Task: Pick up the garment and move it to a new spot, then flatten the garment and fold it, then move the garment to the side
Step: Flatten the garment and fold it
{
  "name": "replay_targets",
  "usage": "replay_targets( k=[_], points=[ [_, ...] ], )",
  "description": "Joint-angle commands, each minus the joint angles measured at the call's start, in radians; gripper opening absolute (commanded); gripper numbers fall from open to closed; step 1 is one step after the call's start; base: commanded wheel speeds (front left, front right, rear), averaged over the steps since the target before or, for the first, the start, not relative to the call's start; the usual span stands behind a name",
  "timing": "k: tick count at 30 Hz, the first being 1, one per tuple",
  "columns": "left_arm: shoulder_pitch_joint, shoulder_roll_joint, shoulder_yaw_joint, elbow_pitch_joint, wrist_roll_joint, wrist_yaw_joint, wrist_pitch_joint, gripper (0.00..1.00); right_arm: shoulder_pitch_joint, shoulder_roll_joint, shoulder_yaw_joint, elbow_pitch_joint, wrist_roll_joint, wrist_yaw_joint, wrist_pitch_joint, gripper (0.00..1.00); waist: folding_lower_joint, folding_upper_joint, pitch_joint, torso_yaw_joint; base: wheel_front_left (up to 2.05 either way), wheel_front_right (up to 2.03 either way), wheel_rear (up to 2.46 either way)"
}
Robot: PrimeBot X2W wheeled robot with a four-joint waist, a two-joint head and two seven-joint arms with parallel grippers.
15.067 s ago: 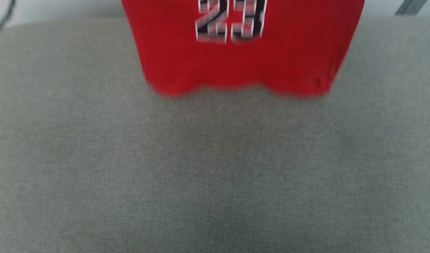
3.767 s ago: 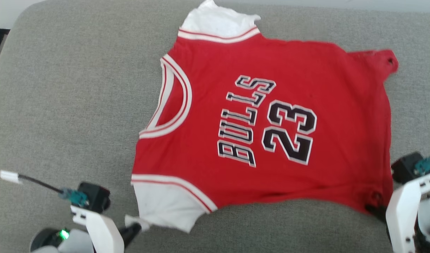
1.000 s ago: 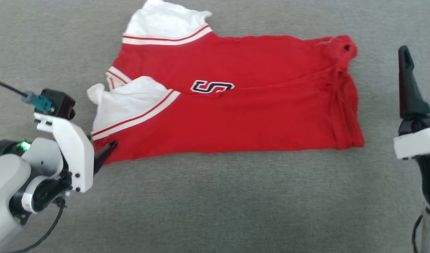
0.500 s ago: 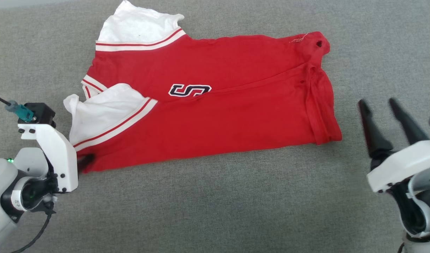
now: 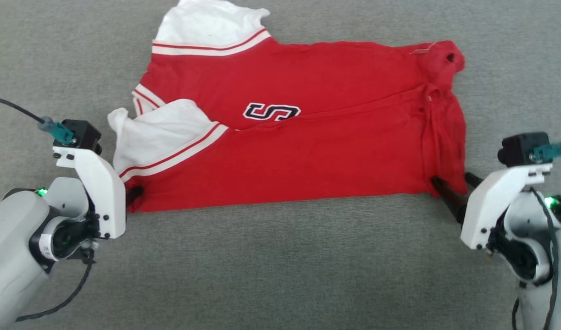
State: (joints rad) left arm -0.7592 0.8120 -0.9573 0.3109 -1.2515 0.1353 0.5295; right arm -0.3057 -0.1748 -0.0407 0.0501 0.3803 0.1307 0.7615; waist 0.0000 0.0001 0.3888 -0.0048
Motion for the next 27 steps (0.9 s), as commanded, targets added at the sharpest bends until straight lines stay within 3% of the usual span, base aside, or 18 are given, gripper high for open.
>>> replay_targets(
  k=[1,3,4,5,6,15,27],
  points=[
    [0.020,-0.041,-0.031,0.020,0.005,-0.002,0.001,0.00,-0.006,-0.005,0.012,0.029,0.005,0.000,0.025,1.00,0.0000,-0.0001,0.002,0.009,0.00,0.00,0.00],
    [0.012,-0.049,-0.032,0.027,0.012,-0.011,-0.005,0.00,-0.021,-0.003,0.025,0.070,0.024,0.000,0.060,1.00,0.0000,-0.0001,0.003,0.017,0.00,0.00,0.00],
    [0.010,-0.054,-0.031,0.031,0.013,-0.017,-0.011,0.00,-0.031,-0.006,0.034,0.089,0.031,0.000,0.076,0.73,0.0000,-0.0001,0.003,0.021,0.00,0.00,0.00],
    [0.006,-0.059,-0.031,0.033,0.016,-0.021,-0.013,0.00,-0.037,-0.017,0.048,0.105,0.037,0.000,0.094,0.11,0.0000,-0.0001,0.004,0.026,0.00,0.00,0.00],
    [0.003,-0.062,-0.033,0.038,0.017,-0.026,-0.015,0.00,-0.042,-0.020,0.048,0.120,0.044,0.000,0.102,0.00,0.0000,-0.0001,0.003,0.030,0.00,0.00,0.00],
    [-0.006,-0.061,-0.020,0.047,0.014,-0.053,-0.038,0.00,-0.069,-0.080,0.057,0.105,0.100,0.000,0.158,0.00,0.0000,-0.0001,-0.014,0.056,0.00,0.00,0.00],
    [0.037,0.039,0.006,-0.111,-0.007,0.000,-0.030,0.00,0.020,-0.124,0.005,-0.105,0.148,0.000,0.290,0.00,0.0000,-0.0001,-0.051,0.084,0.00,0.00,0.00]
  ],
)
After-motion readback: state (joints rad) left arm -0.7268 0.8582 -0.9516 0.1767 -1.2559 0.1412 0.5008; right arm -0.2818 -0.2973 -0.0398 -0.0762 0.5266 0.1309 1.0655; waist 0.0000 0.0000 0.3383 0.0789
